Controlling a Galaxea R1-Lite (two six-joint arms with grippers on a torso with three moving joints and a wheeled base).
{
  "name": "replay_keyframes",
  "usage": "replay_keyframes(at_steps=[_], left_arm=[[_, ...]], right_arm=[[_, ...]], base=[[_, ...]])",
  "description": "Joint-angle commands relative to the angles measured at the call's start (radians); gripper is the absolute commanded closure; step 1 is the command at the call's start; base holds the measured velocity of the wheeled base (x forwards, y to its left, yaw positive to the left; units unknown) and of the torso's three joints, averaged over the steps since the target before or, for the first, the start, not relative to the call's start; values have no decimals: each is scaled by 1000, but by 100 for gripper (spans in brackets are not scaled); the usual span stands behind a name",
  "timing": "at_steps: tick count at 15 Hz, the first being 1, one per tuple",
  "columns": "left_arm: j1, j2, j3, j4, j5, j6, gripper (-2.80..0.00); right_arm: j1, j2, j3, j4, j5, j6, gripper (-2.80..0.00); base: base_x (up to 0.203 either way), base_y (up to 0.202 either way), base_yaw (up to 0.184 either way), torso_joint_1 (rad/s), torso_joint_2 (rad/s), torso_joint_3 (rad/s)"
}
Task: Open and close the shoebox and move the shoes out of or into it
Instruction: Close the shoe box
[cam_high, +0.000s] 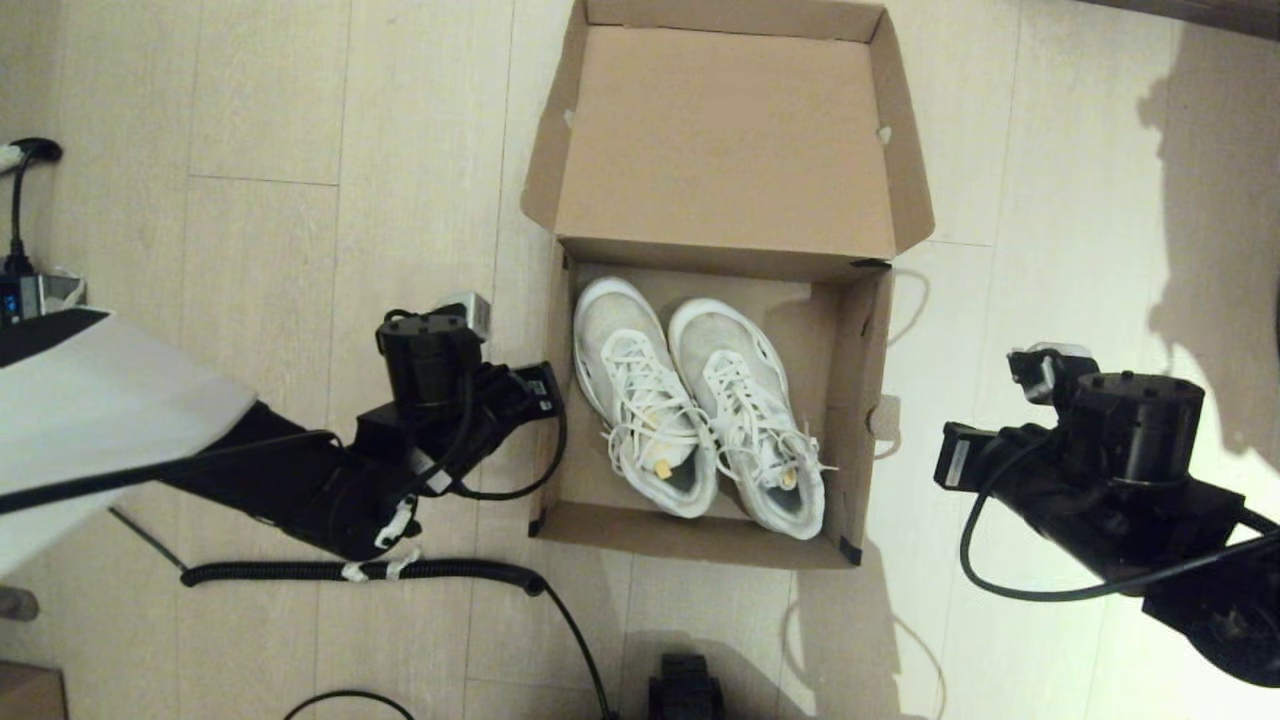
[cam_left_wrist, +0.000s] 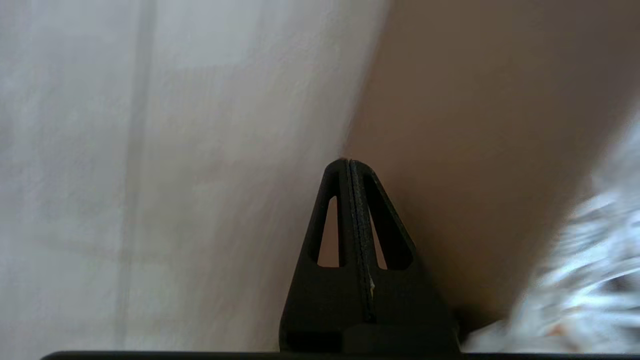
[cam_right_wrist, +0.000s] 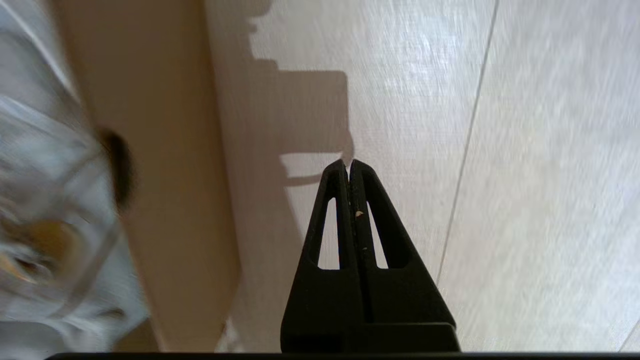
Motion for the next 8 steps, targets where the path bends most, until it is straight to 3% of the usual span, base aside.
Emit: replay_keyframes(at_steps=[1,3,8], left_arm=[[-10,19,-47,-3,-1,-2,0],[-29,37,-119,5,-2,-3,0],[-122,63,-195,23,0,-3,0]], right_arm=[[-1,64,60,-75,-2,-1,0],[-11,90,105,-153,-3,0,0],[-53,100,98,-179,-3,10,0]], base=[[0,0,0,0,0,0],[0,0,0,0,0,0],[0,0,0,0,0,0]])
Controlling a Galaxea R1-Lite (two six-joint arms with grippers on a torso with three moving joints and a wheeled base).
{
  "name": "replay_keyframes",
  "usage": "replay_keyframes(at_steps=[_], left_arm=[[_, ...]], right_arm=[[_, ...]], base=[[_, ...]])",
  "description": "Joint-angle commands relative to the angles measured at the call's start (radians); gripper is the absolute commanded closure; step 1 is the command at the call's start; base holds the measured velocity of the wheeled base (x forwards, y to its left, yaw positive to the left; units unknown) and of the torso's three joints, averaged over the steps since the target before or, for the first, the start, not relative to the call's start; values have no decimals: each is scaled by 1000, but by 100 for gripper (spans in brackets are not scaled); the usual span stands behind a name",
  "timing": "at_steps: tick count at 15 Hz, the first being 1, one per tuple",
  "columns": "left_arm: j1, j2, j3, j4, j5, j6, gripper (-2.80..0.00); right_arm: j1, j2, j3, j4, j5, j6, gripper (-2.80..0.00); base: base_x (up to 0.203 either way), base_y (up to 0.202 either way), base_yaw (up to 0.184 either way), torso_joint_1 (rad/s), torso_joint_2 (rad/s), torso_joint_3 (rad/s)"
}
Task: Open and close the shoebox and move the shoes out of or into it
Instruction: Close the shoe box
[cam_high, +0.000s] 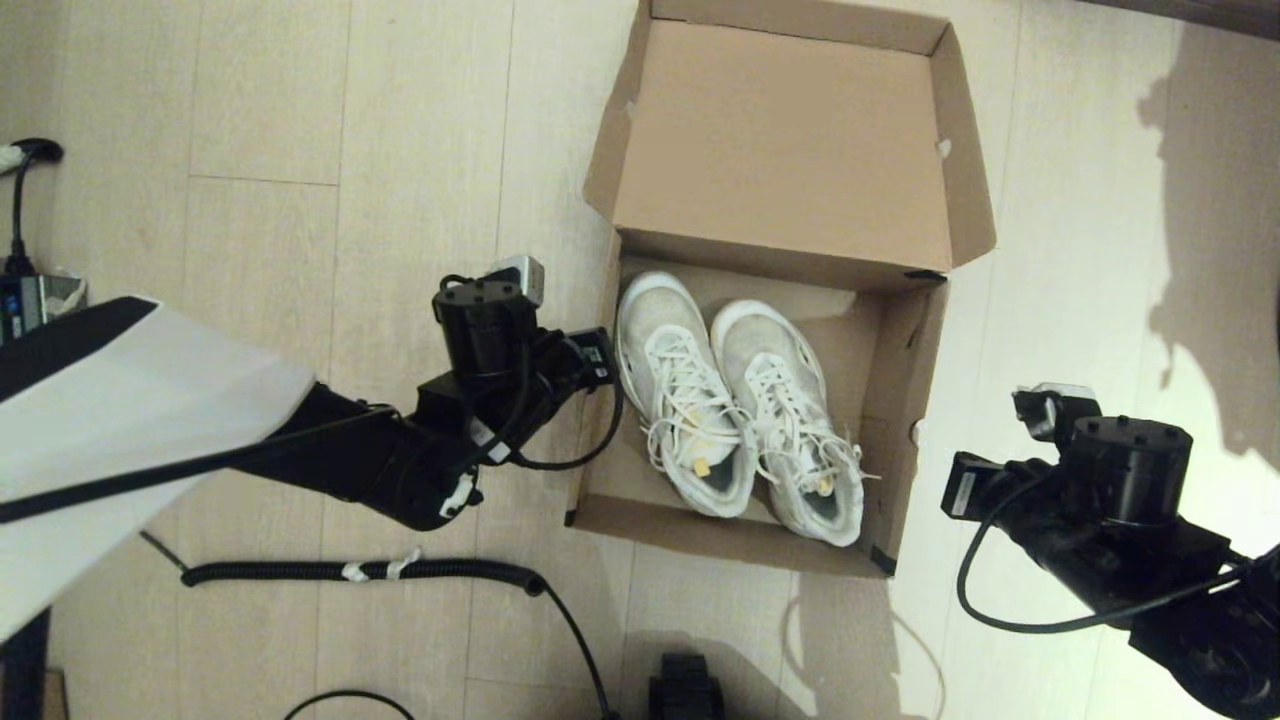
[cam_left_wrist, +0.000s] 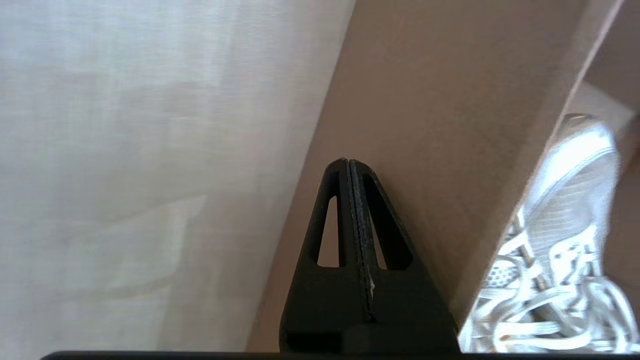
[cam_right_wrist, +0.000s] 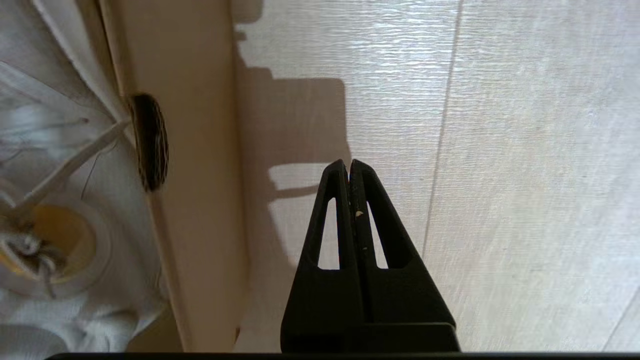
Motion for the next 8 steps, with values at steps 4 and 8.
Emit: replay_keyframes(at_steps=[4,8], left_arm=[[-37,-20,32,6,16,-2,0],[-27,-117,171,10,25,-1,0]], right_arm=[[-46,38,-58,-11,-1,12,0],[-49,91,-214,-13,-4,6,0]], base=[[0,0,0,0,0,0],[0,0,0,0,0,0]])
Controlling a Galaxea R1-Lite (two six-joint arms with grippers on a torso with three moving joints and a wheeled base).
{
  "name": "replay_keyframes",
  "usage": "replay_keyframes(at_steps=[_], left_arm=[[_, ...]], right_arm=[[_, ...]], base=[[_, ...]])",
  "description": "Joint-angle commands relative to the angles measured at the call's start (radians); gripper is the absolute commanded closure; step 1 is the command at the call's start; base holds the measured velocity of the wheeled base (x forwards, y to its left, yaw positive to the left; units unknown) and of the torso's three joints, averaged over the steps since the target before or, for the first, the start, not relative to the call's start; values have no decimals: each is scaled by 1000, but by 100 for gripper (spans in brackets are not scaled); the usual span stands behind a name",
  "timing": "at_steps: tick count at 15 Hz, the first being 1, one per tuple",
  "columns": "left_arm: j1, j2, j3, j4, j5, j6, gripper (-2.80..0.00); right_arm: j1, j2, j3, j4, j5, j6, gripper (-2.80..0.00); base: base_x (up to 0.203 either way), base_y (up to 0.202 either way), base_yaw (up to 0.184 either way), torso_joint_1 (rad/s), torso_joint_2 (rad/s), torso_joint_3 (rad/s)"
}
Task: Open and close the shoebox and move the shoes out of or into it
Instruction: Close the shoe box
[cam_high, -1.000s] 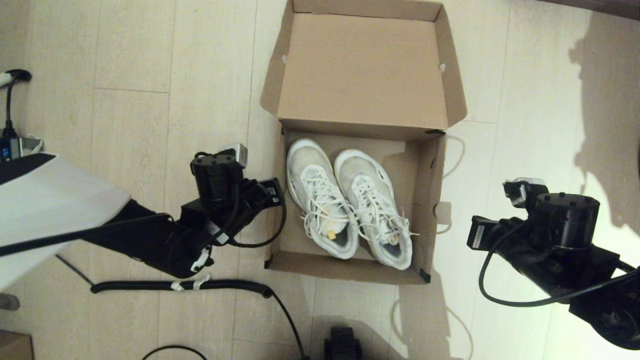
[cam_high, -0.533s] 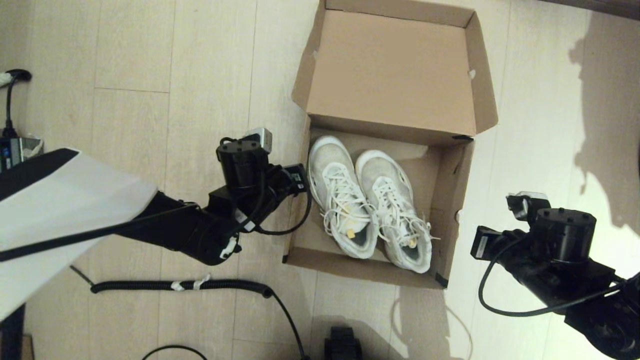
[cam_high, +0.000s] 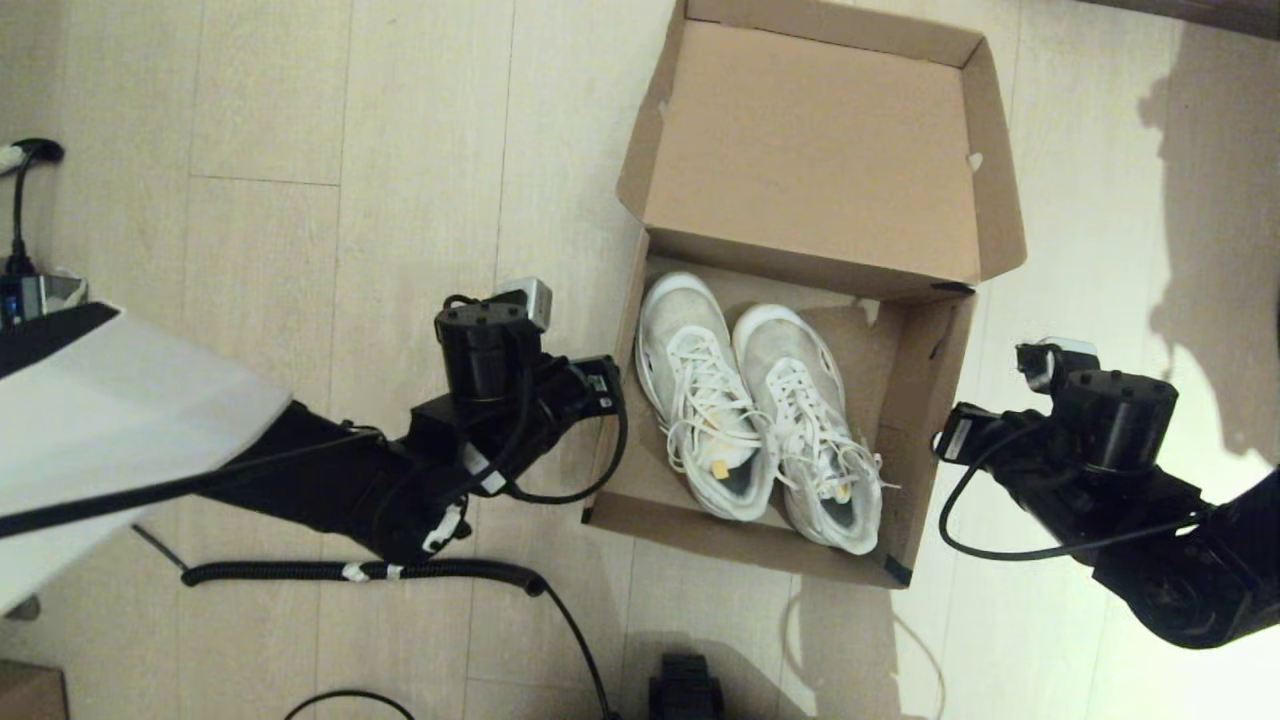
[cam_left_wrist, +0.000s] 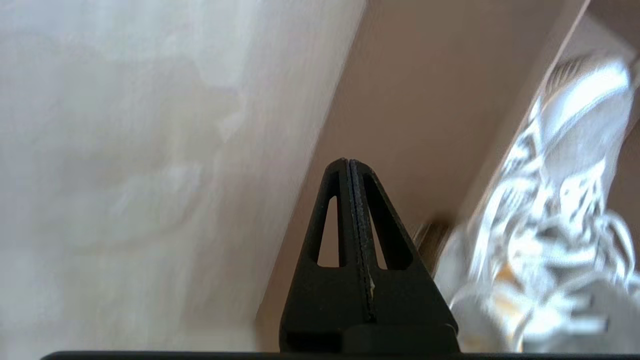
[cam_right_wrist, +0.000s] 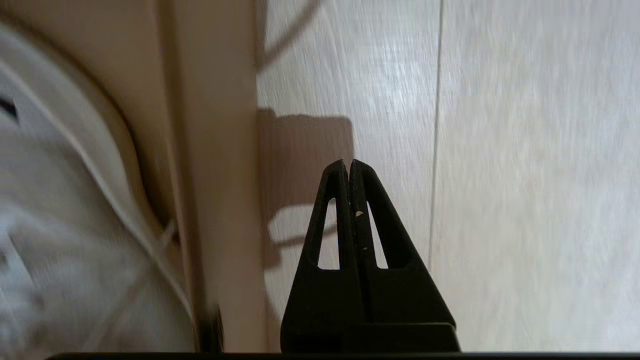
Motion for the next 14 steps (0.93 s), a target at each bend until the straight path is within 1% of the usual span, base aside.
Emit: replay_keyframes(at_steps=[1,4,6,7,9,12,14], left_arm=[[2,-76,76,0,4,-2,0],[-11,-138,203,5,1,-2,0],[-45,-143,249,-2,0,-9,0],[-63,-138,251,-3,1,-22,0],[-81,-127,245,-3,1,-29,0],[-73,-107,239,-9,4,-30,0],[-47,-113,242,-11,4,-29,0]], right_arm=[[0,39,-69,-6,-2,-2,0],[0,71,-158,-6,-1,-5,0],[0,82,-223,-4,4,-6,0],[0,85,-252,4,5,-6,0],[0,83,-273,23,6,-7,0],[-17,5,-244,50,6,-8,0],[-20,-94,-210,127,9,-6,0]], base=[[0,0,0,0,0,0],[0,0,0,0,0,0],[0,0,0,0,0,0],[0,0,0,0,0,0],[0,0,0,0,0,0],[0,0,0,0,0,0],[0,0,0,0,0,0]])
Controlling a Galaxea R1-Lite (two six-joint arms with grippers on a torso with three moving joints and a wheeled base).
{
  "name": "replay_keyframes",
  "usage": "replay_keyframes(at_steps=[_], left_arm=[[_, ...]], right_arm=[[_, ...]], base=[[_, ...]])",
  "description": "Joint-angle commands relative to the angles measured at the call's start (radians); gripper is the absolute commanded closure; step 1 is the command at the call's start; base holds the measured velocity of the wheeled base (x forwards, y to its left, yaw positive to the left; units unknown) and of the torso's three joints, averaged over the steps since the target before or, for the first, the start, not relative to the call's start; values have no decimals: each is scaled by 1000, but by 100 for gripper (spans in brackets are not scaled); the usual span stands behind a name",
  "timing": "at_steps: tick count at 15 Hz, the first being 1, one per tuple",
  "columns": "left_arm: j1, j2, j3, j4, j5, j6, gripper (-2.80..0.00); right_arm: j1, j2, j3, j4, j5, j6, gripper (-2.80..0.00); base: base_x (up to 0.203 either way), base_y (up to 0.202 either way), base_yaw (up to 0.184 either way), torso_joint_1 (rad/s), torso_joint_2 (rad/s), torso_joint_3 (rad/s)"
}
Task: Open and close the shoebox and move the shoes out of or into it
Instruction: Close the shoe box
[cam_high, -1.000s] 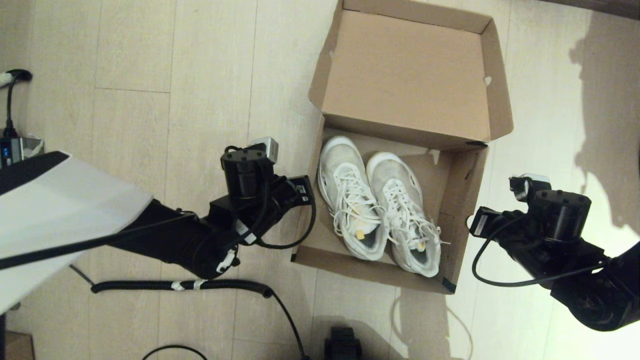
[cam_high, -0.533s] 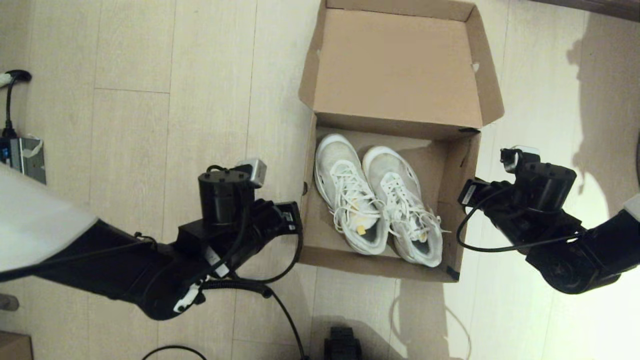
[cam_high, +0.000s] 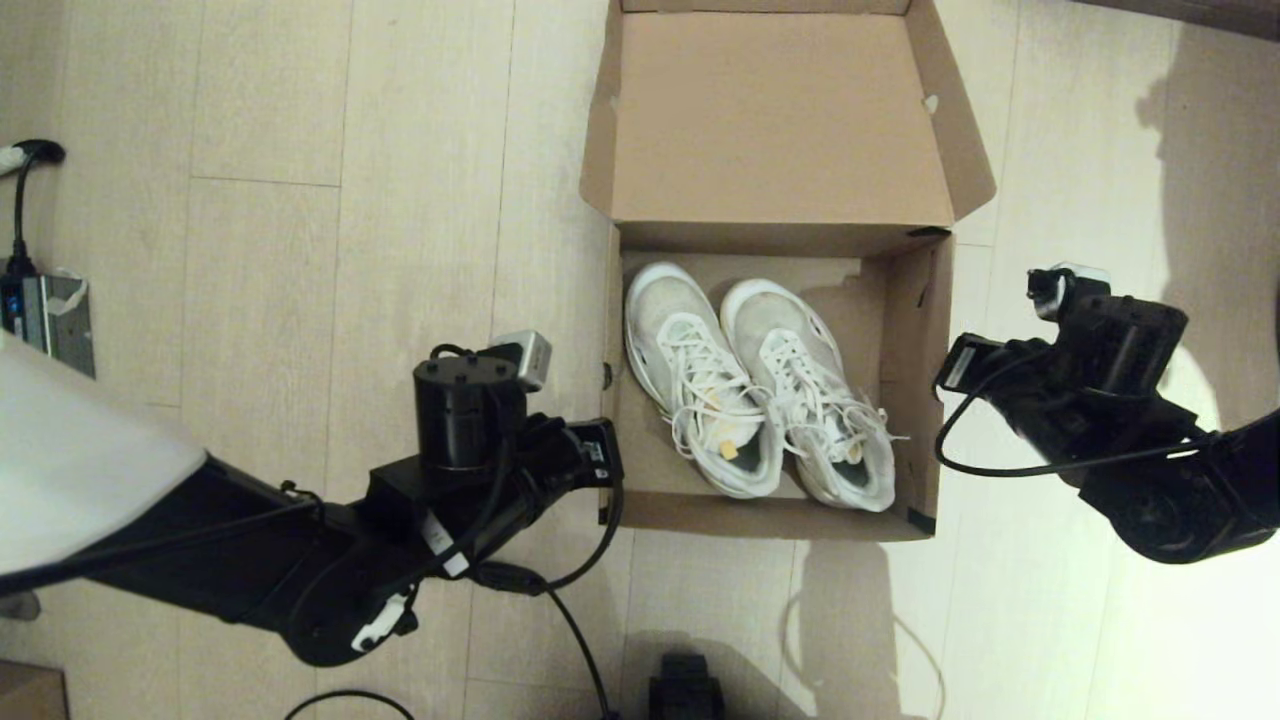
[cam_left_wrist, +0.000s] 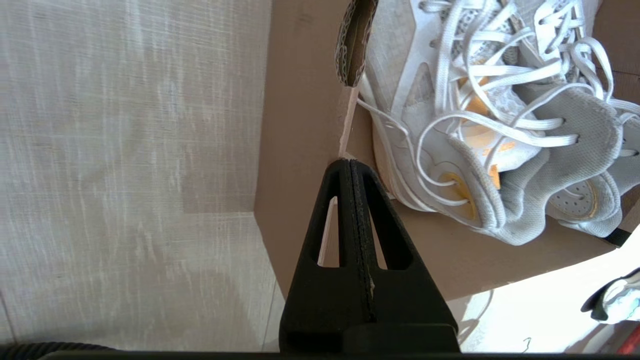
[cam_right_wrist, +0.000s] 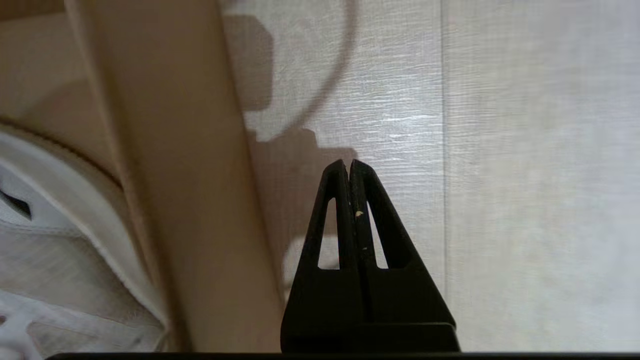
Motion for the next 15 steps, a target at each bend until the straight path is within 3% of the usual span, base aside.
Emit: replay_keyframes(at_steps=[1,4,5,7,10,13,15], left_arm=[[15,-2,10,-4,4,-1,0],[32,5,31,-13,3,-1,0],[77,12,14,-22,-2,5,0],[203,40,-96,-30,-34,32,0],[362,55,-307,-24,-158,48,0],[452,80,-492,16,-223,46,0],[446,50,-476,66,-230,4,0]], right_arm=[[-1,-109,28,49,1,4,0],[-3,-142,87,88,23,20,0],[-7,-130,82,88,37,60,0],[-78,-95,28,85,74,93,0],[-235,-56,-135,122,199,162,0],[-328,-12,-283,235,346,328,0],[-327,-10,-263,248,353,329,0]], base=[[0,0,0,0,0,0],[0,0,0,0,0,0],[0,0,0,0,0,0],[0,0,0,0,0,0],[0,0,0,0,0,0],[0,0,0,0,0,0],[0,0,0,0,0,0]])
